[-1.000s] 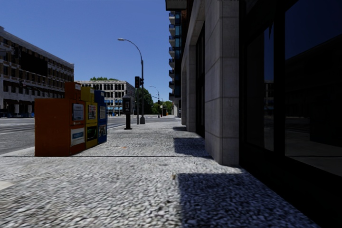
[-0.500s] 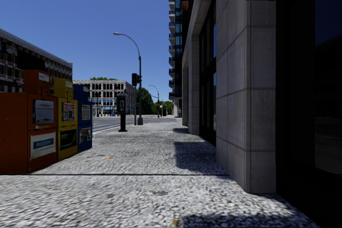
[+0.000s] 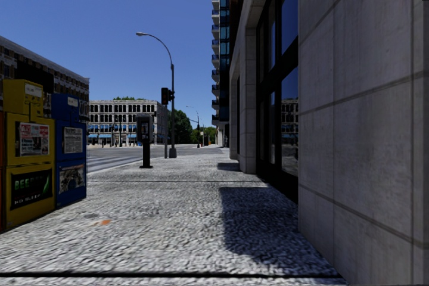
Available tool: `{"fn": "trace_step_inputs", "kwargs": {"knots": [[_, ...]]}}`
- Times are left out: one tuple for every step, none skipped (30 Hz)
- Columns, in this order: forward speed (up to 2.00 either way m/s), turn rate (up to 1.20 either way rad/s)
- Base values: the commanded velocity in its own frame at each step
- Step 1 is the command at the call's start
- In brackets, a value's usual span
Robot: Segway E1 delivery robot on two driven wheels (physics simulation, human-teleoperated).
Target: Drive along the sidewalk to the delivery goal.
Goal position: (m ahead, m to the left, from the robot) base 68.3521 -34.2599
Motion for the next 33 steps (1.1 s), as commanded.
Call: {"fn": "trace_step_inputs", "kwargs": {"knots": [[2.0,0.0],[2.0,0.0],[2.0,0.0],[2.0,0.0],[2.0,0.0],[2.0,0.0],[2.0,0.0],[2.0,0.0],[2.0,0.0],[2.0,0.0],[2.0,0.0],[2.0,0.0],[2.0,0.0],[2.0,0.0],[2.0,0.0],[2.0,0.0],[2.0,0.0],[2.0,0.0],[2.0,0.0],[2.0,0.0],[2.0,0.0],[2.0,0.0],[2.0,0.0],[2.0,0.0],[2.0,0.0],[2.0,0.0],[2.0,0.0],[2.0,0.0],[2.0,0.0],[2.0,0.0],[2.0,0.0],[2.0,0.0],[2.0,0.0]]}}
